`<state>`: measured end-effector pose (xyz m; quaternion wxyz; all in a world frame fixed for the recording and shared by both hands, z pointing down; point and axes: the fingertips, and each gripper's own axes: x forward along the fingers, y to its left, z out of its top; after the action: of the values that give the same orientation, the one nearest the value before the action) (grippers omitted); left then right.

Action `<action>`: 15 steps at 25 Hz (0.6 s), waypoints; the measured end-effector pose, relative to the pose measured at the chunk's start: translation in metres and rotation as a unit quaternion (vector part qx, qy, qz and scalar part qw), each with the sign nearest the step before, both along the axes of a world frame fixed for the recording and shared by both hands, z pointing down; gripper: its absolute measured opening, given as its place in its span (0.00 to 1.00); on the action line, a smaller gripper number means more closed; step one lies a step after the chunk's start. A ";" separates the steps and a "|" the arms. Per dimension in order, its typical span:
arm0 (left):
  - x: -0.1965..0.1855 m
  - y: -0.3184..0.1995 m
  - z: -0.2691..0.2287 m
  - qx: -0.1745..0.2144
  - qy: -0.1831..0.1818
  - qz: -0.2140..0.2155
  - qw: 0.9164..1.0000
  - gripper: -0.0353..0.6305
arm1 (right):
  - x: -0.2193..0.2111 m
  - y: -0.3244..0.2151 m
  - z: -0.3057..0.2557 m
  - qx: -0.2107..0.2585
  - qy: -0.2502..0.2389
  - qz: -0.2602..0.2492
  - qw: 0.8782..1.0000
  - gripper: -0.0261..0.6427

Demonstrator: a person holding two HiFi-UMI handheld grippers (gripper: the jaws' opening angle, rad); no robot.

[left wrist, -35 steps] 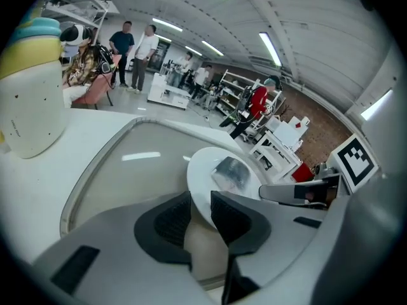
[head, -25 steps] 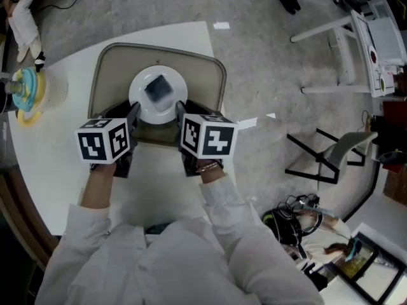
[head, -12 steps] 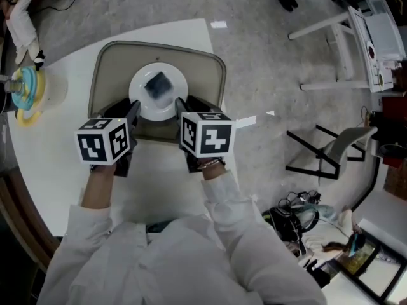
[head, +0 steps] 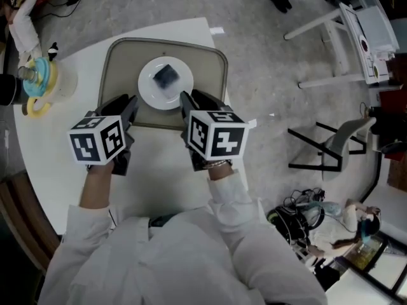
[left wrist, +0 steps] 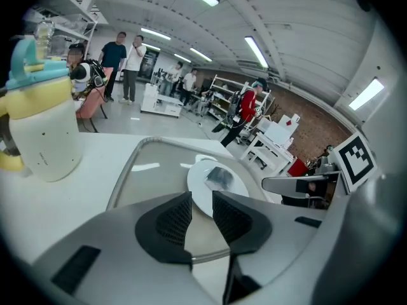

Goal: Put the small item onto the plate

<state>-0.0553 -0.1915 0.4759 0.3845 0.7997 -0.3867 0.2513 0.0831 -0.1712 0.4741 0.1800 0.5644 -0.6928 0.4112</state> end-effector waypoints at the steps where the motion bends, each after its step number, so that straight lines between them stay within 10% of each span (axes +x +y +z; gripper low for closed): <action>1: -0.005 0.003 -0.006 0.005 0.002 0.002 1.000 0.20 | -0.004 0.003 -0.006 0.008 -0.002 0.001 1.000 0.19; 15: -0.087 0.083 -0.090 0.093 0.032 0.026 0.995 0.19 | -0.088 0.095 -0.092 0.108 -0.018 -0.008 0.994 0.08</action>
<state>-0.1418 -0.1086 0.3860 0.3143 0.8494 -0.3748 0.1982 -0.0045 -0.0762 0.3821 0.1093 0.5675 -0.7407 0.3426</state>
